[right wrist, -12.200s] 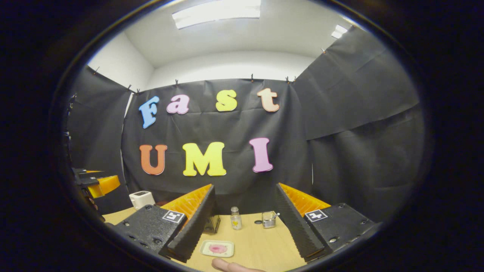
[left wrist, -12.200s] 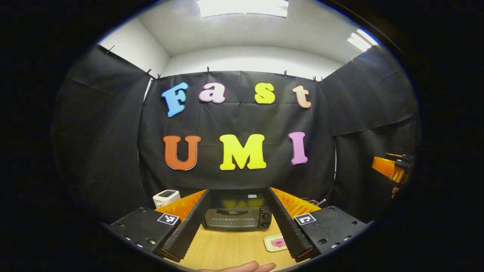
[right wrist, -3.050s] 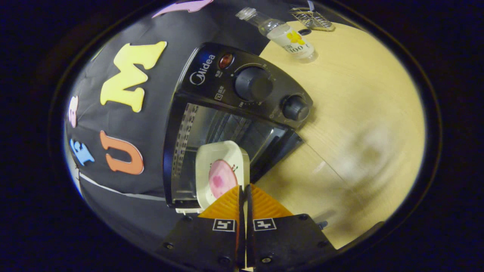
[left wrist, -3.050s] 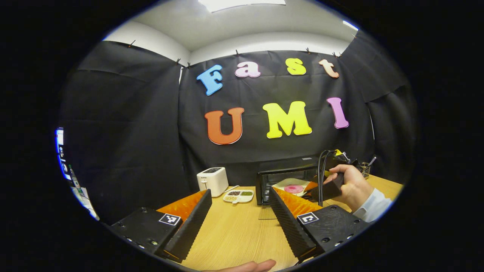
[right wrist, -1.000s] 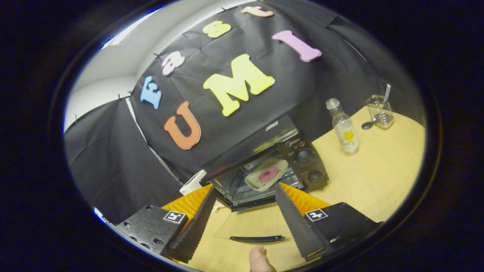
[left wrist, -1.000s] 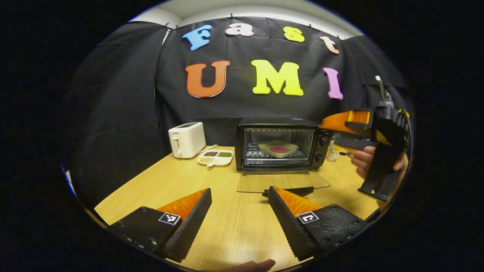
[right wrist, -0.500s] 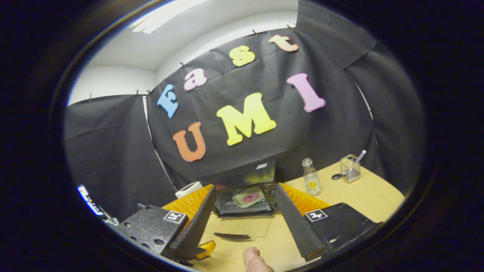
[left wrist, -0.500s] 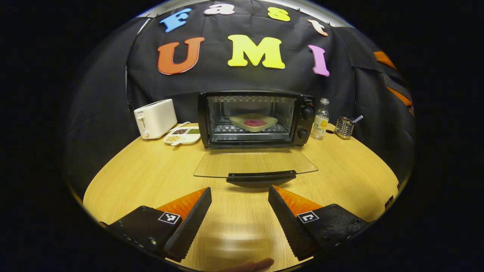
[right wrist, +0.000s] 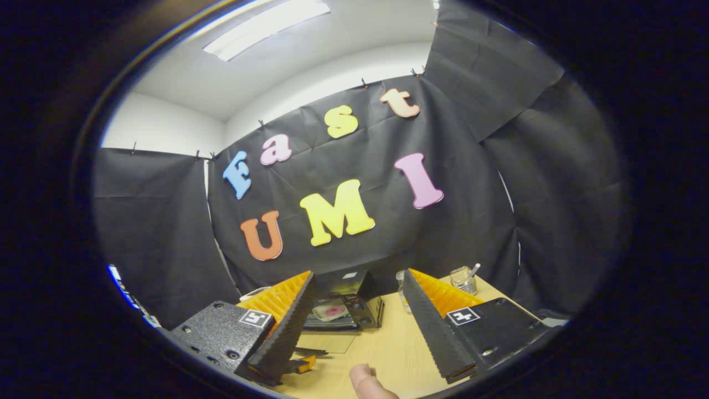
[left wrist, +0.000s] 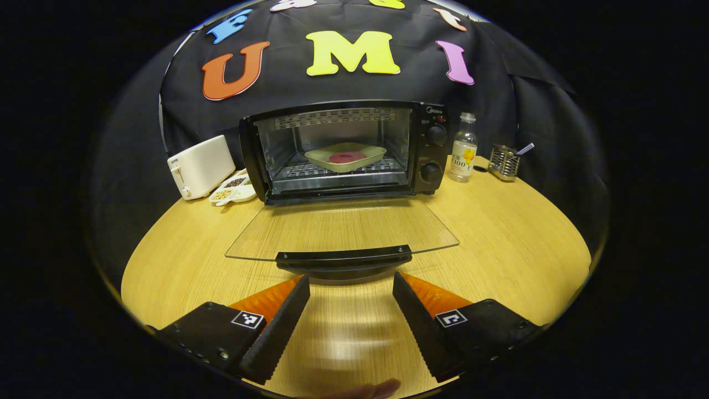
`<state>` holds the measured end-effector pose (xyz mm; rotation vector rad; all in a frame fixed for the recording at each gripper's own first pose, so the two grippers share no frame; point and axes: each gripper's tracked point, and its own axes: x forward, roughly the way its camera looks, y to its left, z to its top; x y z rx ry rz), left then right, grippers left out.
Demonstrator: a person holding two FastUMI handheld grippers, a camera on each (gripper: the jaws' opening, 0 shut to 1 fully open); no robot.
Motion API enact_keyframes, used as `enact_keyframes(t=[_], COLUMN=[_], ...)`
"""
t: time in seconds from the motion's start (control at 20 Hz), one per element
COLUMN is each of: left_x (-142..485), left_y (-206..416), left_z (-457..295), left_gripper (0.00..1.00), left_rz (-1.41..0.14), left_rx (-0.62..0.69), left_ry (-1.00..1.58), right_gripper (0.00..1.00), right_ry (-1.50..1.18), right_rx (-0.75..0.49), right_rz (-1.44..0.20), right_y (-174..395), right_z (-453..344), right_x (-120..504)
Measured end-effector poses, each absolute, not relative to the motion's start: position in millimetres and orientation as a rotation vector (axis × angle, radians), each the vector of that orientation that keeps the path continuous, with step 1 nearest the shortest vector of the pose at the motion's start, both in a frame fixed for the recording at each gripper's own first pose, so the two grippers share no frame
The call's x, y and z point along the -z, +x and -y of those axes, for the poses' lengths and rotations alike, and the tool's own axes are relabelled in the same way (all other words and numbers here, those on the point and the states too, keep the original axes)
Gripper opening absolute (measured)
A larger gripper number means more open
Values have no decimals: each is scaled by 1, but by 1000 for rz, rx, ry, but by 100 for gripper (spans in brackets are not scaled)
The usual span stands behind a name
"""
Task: Open the electric oven with the left hand, put the food in, and close the electric oven.
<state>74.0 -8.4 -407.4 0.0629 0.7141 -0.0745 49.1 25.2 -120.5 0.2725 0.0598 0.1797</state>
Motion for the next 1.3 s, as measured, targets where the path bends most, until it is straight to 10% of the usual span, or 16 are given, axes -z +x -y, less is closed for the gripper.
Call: enact_keyframes(t=[1.3], left_x=[371], left_y=[109], left_z=[7], left_gripper=[96], left_rz=[-703], left_rx=[57], left_ry=[39], right_gripper=[100], right_ry=[254], right_rx=[-223], right_rz=[-86], right_y=[-4], right_z=[11], right_x=[114])
